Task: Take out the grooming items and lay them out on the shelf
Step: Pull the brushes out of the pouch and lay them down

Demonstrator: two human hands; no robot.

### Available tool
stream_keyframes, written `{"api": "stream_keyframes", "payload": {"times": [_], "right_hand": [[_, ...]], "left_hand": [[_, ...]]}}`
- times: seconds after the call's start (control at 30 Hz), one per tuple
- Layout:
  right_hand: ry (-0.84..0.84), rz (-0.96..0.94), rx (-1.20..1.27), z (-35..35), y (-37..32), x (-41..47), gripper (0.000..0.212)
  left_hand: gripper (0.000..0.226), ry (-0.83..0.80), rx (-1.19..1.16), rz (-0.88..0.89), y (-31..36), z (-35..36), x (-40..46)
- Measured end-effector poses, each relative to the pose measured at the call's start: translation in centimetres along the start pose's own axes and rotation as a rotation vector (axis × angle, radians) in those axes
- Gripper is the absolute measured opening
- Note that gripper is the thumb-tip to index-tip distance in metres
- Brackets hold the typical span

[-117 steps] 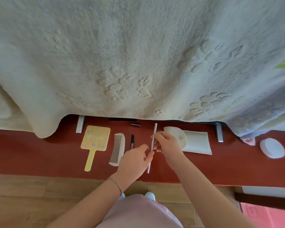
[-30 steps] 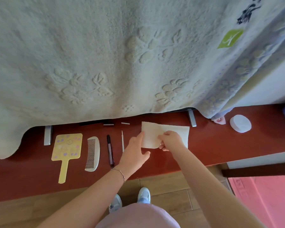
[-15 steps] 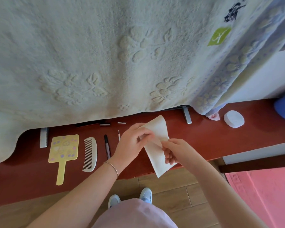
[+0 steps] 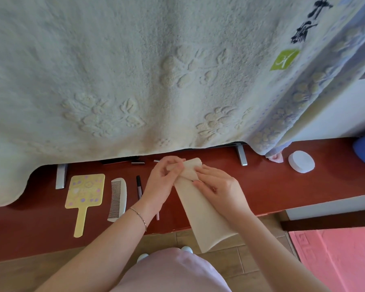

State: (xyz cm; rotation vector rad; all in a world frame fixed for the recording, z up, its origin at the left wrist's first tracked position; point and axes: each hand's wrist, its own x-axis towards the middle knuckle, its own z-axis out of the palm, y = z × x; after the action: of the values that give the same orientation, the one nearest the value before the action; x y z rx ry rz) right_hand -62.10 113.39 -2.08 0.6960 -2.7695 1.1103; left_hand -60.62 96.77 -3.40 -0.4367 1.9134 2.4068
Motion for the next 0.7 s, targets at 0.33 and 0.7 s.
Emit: {"api": "stream_keyframes", "payload": {"times": [0.33, 0.7], "right_hand": [[0.145, 0.0, -0.022, 1.1, -0.6, -0.2, 0.027], [0.327, 0.117, -0.139, -4.0, 0.7, 4.9, 0.009]], "left_hand": [[0.039, -0.297, -0.375, -0.36, -0.1, -0.1, -0.4], [0.036, -0.449, -0.007, -0.379, 0.0, 0.4, -1.4]]}}
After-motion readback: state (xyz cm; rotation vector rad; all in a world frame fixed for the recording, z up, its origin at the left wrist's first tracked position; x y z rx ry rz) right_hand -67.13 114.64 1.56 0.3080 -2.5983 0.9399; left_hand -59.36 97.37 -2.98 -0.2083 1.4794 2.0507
